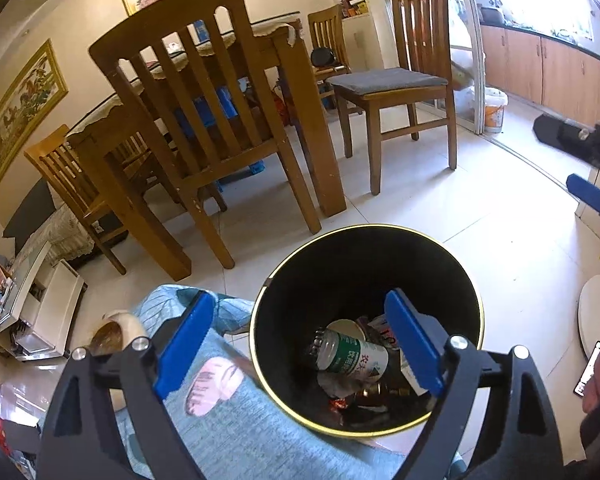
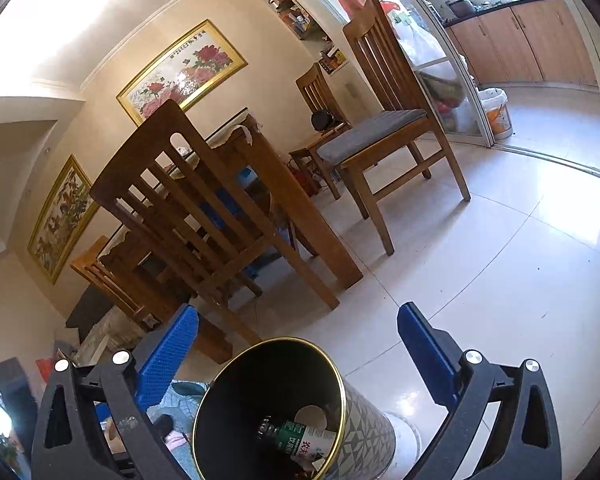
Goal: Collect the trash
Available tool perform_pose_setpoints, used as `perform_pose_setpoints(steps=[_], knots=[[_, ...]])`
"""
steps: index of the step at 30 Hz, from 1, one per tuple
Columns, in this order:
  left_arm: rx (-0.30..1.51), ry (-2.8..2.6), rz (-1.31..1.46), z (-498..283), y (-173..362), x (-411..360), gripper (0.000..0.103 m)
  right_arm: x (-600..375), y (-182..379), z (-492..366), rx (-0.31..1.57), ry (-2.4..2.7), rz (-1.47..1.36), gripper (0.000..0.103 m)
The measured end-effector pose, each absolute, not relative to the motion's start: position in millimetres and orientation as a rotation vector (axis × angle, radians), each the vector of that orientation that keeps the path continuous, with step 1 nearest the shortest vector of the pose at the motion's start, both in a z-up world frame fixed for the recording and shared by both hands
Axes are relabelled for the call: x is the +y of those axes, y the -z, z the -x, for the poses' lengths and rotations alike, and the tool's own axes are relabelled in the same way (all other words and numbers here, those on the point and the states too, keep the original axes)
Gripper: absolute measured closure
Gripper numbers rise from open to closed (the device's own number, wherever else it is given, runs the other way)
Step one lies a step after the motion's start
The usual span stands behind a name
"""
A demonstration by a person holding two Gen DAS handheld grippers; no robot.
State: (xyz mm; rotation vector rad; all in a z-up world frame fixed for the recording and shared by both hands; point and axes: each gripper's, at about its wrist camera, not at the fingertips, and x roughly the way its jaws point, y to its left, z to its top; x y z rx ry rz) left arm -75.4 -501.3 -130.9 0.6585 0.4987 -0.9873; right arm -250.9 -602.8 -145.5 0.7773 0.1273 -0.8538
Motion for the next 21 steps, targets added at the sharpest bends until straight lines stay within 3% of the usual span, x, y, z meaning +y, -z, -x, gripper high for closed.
perform_pose_setpoints(steps=[6,11,21], knots=[[0.481,0.956,-0.606,70.1,108.4,-460.1,0.014,-588.7,142.0,236.4,0.177,0.857,-0.723,0.004],[0.462,0.901,-0.543,64.8,90.5,-409.1,0.003,-567.3,139.6,208.4,0.274,0.834,-0.641,0.004],[0.493,0.626,-0.420,35.5,64.7,-259.6,0.003,-448.2,128.6,109.0,0.562,0.658,-0.360,0.004]])
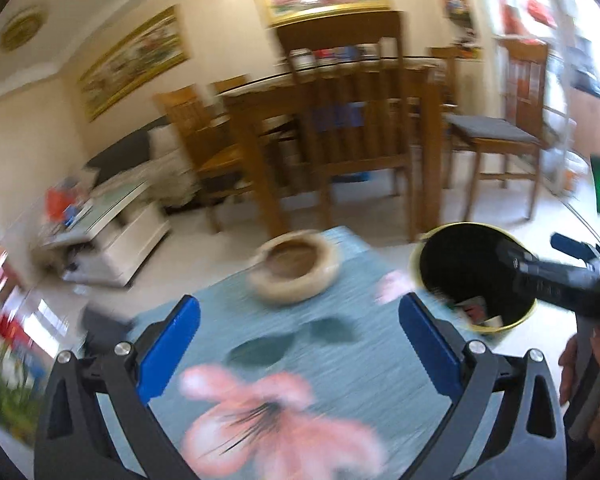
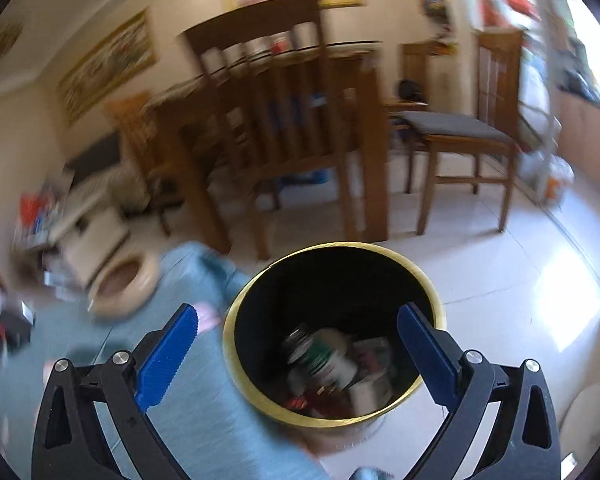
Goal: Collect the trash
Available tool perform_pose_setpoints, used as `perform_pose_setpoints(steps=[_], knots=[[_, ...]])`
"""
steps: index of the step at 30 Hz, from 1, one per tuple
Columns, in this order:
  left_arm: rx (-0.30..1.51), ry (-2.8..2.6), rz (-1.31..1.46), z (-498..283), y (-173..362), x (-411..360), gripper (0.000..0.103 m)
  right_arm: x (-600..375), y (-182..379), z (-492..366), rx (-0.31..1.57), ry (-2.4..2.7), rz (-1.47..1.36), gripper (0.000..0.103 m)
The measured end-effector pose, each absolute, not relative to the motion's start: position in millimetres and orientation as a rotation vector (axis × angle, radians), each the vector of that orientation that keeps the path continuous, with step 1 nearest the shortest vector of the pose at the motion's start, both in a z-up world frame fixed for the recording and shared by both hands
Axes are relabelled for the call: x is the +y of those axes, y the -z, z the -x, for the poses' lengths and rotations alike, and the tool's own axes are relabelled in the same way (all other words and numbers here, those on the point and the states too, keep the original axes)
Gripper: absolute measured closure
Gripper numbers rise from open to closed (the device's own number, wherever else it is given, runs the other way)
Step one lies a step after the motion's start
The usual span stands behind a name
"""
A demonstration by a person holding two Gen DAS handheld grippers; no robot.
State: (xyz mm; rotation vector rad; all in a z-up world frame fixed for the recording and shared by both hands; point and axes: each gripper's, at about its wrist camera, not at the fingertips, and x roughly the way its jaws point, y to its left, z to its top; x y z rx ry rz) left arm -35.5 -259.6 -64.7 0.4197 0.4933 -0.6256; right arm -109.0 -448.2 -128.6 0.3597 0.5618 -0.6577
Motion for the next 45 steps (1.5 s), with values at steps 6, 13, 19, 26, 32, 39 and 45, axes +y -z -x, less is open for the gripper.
perform_pose_setpoints(steps=[6,13,19,26,32,39,45], knots=[[0.471,0.332,-0.328,11.7,34.1,-135.9,0.003,-330.5,100.8,41.2,0.626,0.443,-0.184,0.004],[0.426,0.078,-0.202,1.2,-22.8,-40.0,0.003,-255.3,-12.1,46.2,0.393,0.325,-0.159,0.004],[0.395,0.023,-0.126,19.8,-48.0,-15.4,0.003,-223.9,-28.2,73.3,0.301,0.321,-0.155,0.004],[0.378,0.069,-0.125,42.4,-48.2,-32.6,0.003,-231.2,-17.9,77.2,0.325,0.317,-0.183,0.004],[0.372,0.085,-0.133,48.9,-47.8,-41.1,0.003,-232.6,-23.8,83.6,0.312,0.326,-0.169,0.004],[0.369,0.086,-0.140,51.4,-46.4,-43.6,0.003,-230.1,-18.9,81.1,0.336,0.315,-0.155,0.004],[0.376,0.092,-0.119,49.1,-45.9,-38.4,0.003,-227.6,-19.7,81.8,0.336,0.307,-0.149,0.004]])
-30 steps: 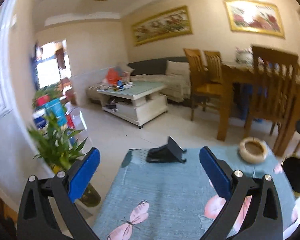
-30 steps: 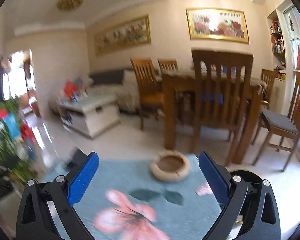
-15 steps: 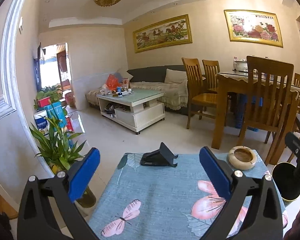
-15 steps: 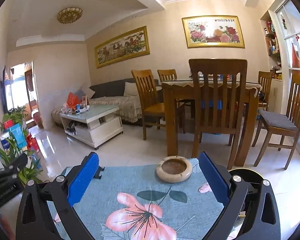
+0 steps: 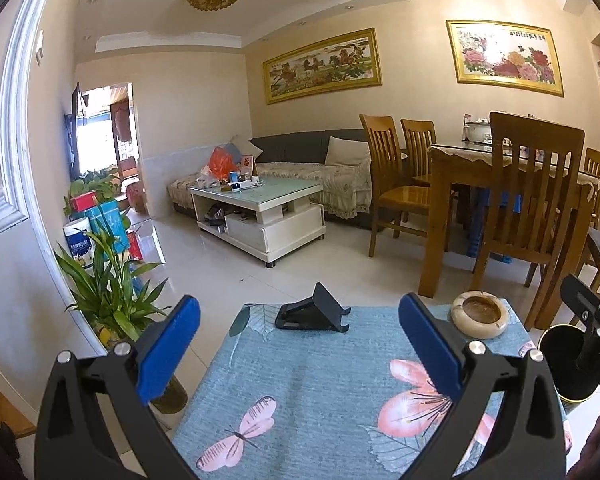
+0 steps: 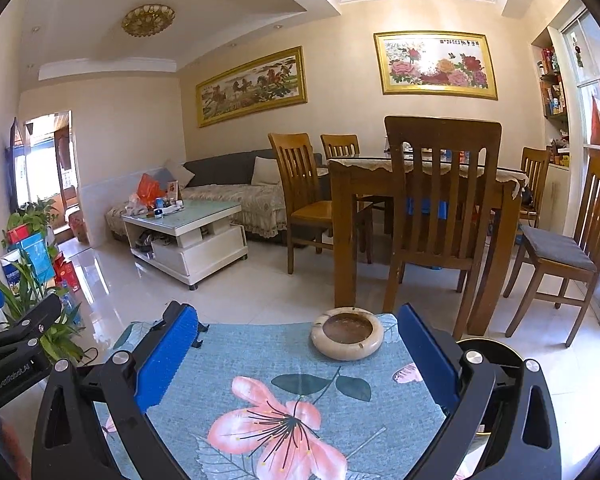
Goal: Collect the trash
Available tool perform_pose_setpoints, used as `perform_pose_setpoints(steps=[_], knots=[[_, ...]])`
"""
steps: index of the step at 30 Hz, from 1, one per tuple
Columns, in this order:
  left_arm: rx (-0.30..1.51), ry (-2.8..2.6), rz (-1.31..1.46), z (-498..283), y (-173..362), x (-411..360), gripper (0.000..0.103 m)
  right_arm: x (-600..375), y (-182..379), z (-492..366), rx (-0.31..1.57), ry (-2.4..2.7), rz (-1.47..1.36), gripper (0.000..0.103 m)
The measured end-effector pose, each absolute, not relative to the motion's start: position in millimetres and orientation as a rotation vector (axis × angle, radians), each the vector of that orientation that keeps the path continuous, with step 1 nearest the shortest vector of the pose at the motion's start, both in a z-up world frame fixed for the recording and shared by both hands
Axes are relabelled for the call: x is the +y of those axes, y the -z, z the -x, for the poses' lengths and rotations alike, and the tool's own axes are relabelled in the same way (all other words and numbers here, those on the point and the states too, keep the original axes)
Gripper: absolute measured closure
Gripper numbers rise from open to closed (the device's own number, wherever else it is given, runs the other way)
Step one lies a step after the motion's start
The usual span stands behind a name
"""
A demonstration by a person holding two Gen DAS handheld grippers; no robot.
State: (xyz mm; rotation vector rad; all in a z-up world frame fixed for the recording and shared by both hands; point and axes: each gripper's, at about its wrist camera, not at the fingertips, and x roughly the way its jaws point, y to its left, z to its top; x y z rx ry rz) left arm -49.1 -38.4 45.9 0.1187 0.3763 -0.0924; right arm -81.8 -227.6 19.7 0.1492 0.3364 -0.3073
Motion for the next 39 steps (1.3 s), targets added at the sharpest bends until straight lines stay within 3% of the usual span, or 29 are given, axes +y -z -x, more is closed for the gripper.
perform_pose_setpoints(steps=[39], knots=[[0.375,0.107,-0.115,50.5,-47.7,-35.1,0.003,-230.1,-27.4,85.5,0.345,0.284,-0.145,0.003]])
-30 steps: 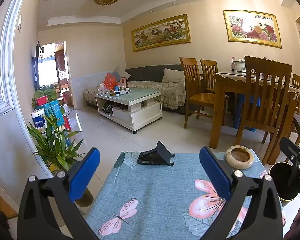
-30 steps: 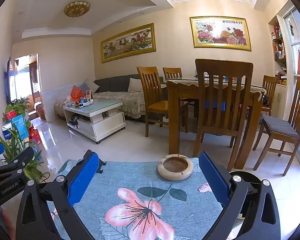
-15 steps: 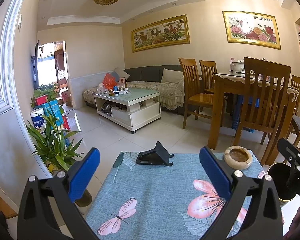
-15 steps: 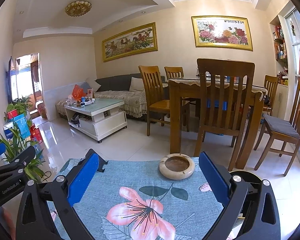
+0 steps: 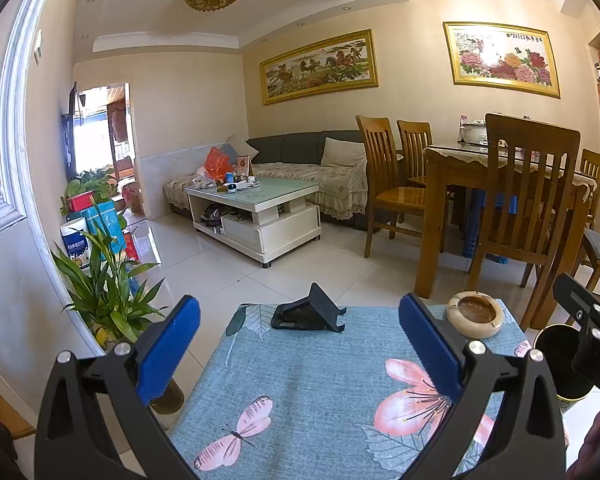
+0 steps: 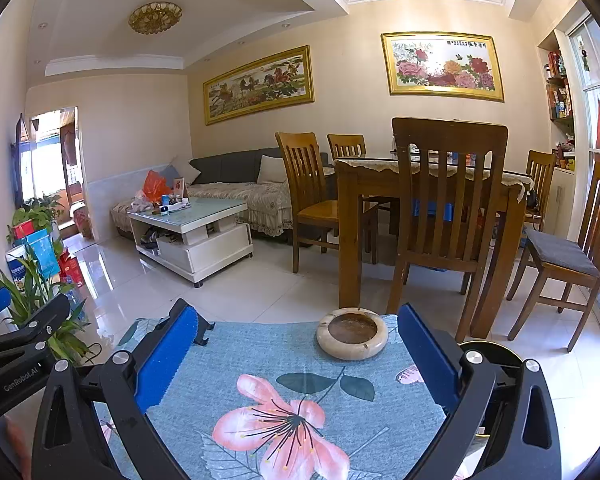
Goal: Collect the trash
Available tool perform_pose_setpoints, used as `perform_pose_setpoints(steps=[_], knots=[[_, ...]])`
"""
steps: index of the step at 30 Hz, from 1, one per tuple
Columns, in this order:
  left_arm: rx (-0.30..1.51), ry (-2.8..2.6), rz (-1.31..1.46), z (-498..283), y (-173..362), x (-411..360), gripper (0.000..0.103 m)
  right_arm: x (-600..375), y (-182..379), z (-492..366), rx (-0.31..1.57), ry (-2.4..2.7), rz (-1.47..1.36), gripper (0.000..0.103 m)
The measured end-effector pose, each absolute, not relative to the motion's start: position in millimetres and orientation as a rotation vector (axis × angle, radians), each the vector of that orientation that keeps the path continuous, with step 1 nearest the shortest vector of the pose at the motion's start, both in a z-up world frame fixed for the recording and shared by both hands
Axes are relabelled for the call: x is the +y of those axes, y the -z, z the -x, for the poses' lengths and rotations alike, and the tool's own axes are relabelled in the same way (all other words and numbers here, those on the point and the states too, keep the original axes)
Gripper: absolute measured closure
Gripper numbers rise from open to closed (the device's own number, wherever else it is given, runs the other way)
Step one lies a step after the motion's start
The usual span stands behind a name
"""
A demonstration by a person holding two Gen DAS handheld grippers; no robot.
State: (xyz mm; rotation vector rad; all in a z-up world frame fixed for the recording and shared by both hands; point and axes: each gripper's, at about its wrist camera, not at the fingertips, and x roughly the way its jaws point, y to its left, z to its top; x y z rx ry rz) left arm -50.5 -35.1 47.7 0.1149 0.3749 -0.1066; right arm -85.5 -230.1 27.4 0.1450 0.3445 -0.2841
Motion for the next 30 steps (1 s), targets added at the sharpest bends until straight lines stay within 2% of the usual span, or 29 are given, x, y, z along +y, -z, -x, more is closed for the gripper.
perform_pose_setpoints(steps=[30], knots=[[0.374,0.108,-0.125,51.2,-48.1,-36.4,0.003,-231.2,-25.4,85.0,0.349,0.284,-0.148,0.003]])
